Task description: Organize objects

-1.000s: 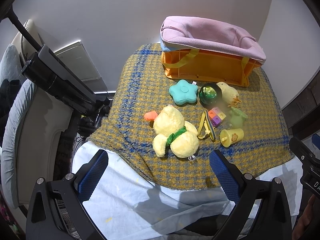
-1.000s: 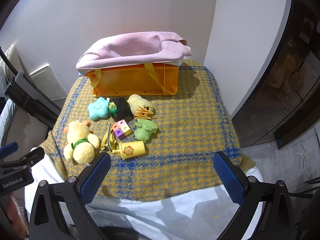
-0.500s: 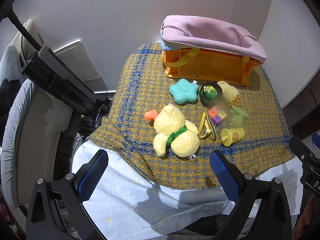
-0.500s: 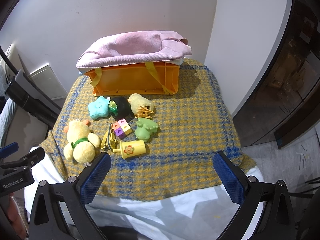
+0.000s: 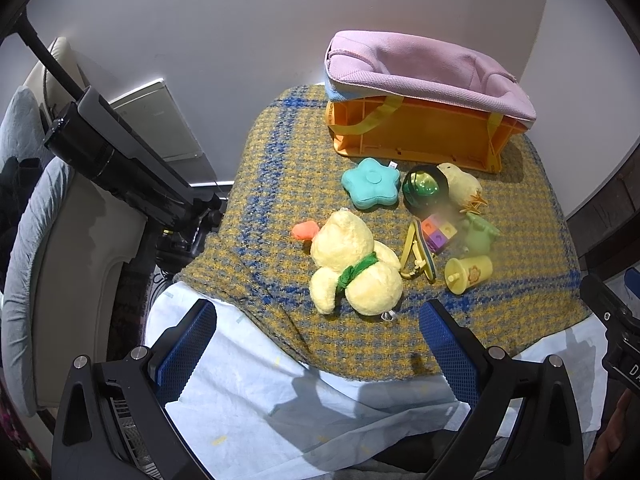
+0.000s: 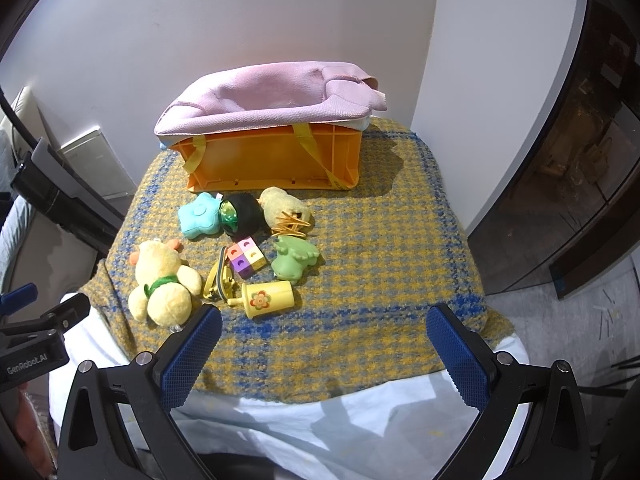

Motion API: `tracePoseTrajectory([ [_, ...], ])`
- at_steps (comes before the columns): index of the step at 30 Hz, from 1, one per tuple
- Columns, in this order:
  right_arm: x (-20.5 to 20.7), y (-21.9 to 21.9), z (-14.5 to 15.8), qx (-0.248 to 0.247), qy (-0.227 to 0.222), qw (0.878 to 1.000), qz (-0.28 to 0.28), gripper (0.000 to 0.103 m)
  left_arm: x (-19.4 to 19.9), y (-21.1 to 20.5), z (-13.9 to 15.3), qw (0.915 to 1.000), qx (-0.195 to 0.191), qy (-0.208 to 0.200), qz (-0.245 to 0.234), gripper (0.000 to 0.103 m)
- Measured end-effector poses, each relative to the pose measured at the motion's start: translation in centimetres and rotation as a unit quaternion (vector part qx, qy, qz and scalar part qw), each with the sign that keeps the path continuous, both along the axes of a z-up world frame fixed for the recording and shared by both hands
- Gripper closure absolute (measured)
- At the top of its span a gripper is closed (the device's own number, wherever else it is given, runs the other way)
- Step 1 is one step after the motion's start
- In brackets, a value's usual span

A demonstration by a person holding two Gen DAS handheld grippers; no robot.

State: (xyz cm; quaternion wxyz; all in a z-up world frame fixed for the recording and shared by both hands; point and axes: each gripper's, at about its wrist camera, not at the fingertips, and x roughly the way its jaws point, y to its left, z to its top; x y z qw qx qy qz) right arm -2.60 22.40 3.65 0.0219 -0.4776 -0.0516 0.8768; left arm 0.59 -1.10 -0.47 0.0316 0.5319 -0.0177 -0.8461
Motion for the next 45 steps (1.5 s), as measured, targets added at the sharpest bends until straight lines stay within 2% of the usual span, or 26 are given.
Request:
tracePoseTrajectory([
  [13,-1.0,-0.4,-1.7,0.003,0.008,1.0,0.015,0.001,-0.9,0.0,-1.6,0.9998,-0.001,0.017,-0.009,0.0],
  [33,-3.7,-1.3,-9.0,0.006,-0.014,0.999,0.045,0.001,-3.4,1.3,-9.5,0.9986,0.023,-0.013,-0.046,0.0],
  [45,-5.8,-2.4,-12.7,-0.002,-0.05,0.997,0.062,0.001,-4.0,0.3,-10.1,0.9994,0.015,-0.012,-0.028,0.0],
])
